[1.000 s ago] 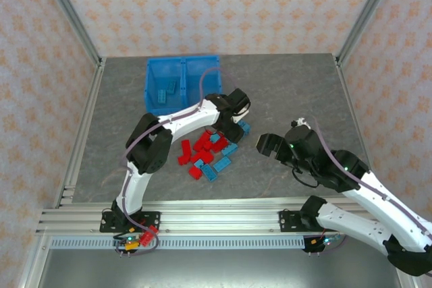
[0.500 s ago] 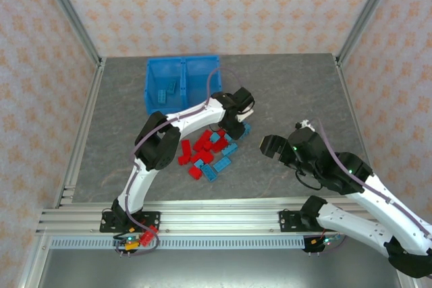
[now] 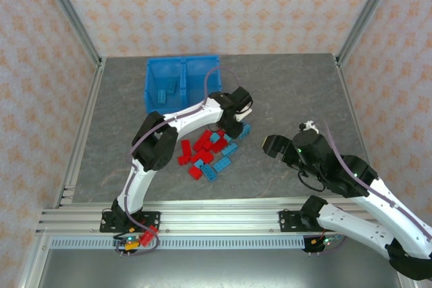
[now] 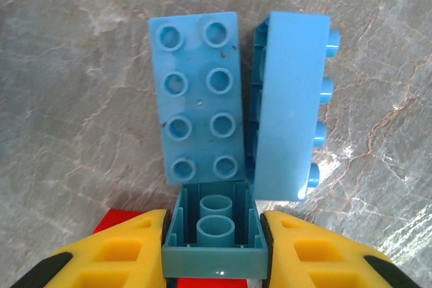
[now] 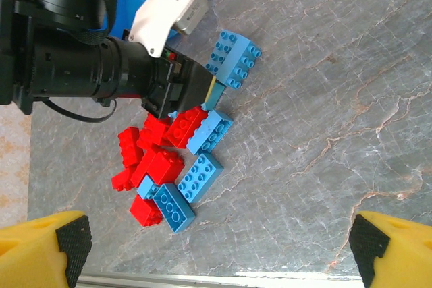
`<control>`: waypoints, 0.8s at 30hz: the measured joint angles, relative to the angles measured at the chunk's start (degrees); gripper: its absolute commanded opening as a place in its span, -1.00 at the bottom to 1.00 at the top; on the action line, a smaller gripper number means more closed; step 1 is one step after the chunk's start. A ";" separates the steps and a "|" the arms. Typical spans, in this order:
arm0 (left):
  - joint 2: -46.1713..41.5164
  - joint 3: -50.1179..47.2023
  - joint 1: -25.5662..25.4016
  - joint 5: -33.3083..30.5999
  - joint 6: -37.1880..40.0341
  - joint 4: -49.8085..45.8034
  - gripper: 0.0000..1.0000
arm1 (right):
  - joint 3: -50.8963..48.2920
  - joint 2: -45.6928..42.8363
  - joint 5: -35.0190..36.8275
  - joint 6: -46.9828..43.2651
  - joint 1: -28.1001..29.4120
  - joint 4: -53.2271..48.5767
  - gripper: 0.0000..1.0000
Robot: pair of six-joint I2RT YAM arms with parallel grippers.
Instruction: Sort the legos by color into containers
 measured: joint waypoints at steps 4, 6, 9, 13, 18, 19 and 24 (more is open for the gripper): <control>-4.28 0.00 3.58 0.15 -1.97 0.24 -0.47 | 0.00 0.00 -0.44 -0.39 0.00 0.44 0.99; -7.52 0.09 6.93 0.11 -3.19 0.79 -0.47 | 0.00 0.00 -0.46 -0.66 0.00 0.72 0.99; -11.54 1.57 12.85 -1.40 -4.59 1.36 -0.49 | 0.00 0.00 -0.44 -0.83 0.00 0.94 0.99; -13.42 6.23 21.35 -5.66 -6.54 2.40 -0.53 | 0.00 0.00 -0.44 -0.83 0.00 0.94 0.99; -10.12 13.00 30.84 -8.83 -8.83 3.34 -0.53 | 0.00 0.00 -0.44 -0.81 0.00 0.94 0.99; -8.85 14.53 31.93 -9.03 -9.20 3.39 -0.53 | 0.00 0.00 -0.44 -0.81 0.00 0.96 0.99; 2.45 24.41 34.67 -13.00 -10.73 2.97 -0.53 | 0.02 0.00 -0.42 -0.79 0.00 0.90 0.99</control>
